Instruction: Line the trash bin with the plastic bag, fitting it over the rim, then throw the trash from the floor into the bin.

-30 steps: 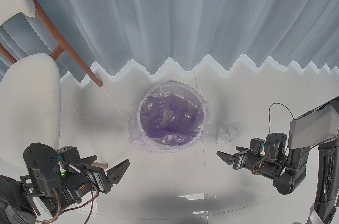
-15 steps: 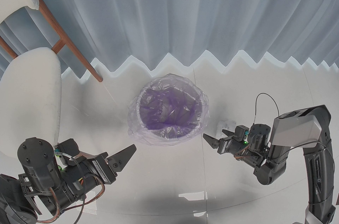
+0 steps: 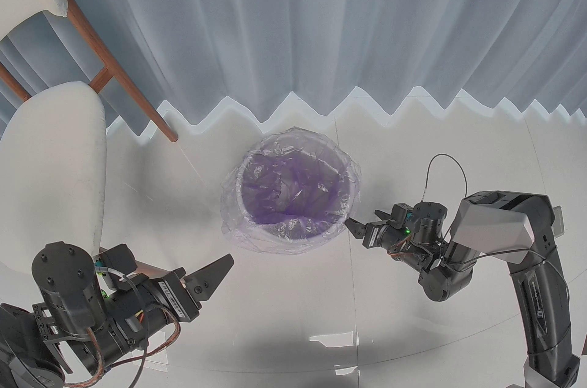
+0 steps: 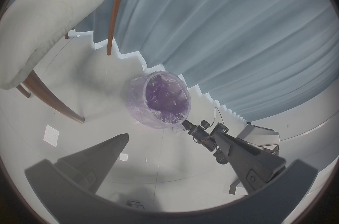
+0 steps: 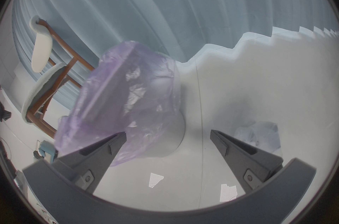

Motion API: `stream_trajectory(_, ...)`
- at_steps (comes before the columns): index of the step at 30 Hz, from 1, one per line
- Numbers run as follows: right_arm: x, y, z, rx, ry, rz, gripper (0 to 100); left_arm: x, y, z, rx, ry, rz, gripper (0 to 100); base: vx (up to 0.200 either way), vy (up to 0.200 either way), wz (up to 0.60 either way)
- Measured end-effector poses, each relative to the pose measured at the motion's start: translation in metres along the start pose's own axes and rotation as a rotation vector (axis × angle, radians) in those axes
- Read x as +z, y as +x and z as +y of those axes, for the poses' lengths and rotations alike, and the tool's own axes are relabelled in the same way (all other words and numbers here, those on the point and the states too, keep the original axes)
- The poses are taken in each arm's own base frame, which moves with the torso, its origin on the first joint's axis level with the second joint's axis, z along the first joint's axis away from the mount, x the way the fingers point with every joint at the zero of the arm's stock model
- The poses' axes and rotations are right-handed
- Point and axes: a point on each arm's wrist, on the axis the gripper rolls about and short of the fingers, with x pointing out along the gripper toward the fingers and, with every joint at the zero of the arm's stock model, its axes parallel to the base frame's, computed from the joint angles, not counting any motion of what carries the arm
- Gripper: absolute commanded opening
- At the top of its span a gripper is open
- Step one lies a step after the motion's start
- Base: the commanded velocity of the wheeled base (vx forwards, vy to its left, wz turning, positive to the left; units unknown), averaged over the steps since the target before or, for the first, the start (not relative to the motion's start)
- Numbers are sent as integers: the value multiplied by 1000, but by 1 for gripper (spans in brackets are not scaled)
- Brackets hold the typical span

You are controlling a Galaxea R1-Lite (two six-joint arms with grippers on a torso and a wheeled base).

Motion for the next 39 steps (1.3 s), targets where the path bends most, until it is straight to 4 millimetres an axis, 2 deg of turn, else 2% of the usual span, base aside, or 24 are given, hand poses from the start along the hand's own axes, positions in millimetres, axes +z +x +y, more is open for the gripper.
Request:
stream_trajectory(12, -13, 30, -14, -61, 5, 89, 100, 2, 0, 6, 29, -11, -14, 100, 0, 0, 0)
stream_trajectory(19, -12, 39, -17, -90, -10, 124, 100, 8, -3, 5, 4, -29, -58, 100, 0, 0, 0)
stream_trajectory(22, -8, 36, -16, -87, -11, 112, 100, 10, -5, 5, -6, -30, -72, 100, 0, 0, 0)
stream_trajectory(27, 6, 15, -8, -89, -7, 118, 100, 11, -11, 10, -1, -23, -93, 100, 0, 0, 0)
stream_trajectory(30, 16, -7, -3, -95, -2, 138, 100, 12, -17, 16, 11, -8, -101, 100, 0, 0, 0)
stream_trajectory(39, 36, -100, 3, -163, 28, 233, 100, 15, -36, 37, 12, 70, -103, 100, 22, 0, 0)
